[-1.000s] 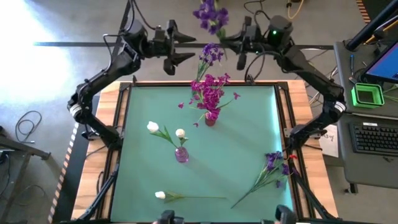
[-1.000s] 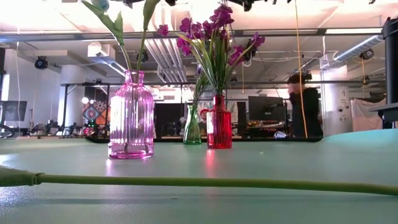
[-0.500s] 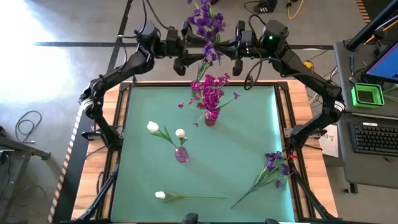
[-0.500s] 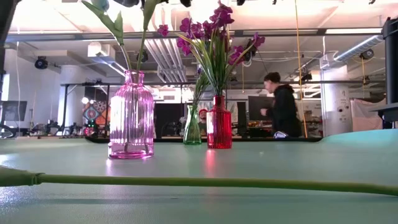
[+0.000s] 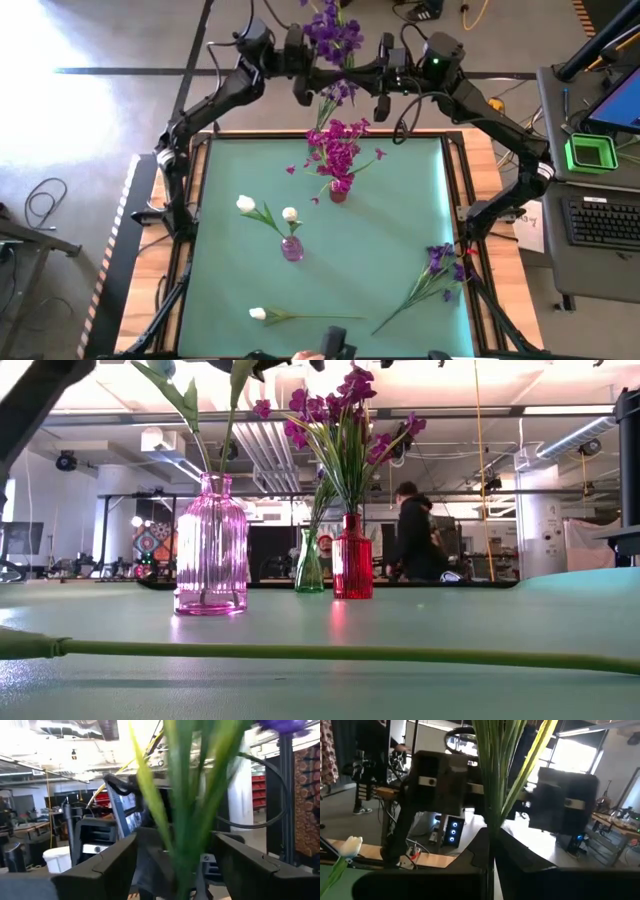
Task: Sort flowers into vase by color
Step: Put the top purple flower into the green vase
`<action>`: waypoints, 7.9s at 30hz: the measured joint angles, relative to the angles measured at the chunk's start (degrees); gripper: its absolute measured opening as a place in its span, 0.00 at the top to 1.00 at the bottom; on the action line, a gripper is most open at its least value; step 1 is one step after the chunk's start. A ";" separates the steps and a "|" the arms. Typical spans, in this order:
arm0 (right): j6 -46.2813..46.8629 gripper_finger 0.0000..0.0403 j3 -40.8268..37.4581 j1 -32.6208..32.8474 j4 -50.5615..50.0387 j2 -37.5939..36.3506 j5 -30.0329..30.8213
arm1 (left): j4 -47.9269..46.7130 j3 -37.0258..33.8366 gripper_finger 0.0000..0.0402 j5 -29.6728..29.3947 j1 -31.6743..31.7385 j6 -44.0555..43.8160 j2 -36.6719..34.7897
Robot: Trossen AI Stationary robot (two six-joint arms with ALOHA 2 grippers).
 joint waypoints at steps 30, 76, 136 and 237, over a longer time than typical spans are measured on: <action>6.36 0.67 0.00 -0.02 -0.34 -0.63 5.14 | -11.66 13.89 1.00 -0.21 1.63 -2.74 5.47; 3.58 0.51 -10.50 -0.44 -10.19 -6.82 19.47 | 11.59 -47.80 1.00 -2.51 19.60 0.75 -28.02; 3.89 0.51 -12.33 -0.42 -10.26 -6.84 19.52 | 38.65 -48.99 1.00 3.90 17.13 -8.34 -3.37; 3.44 0.51 -12.33 -0.44 -10.70 -6.78 19.52 | -44.39 -21.88 0.16 -11.04 17.00 24.04 -4.29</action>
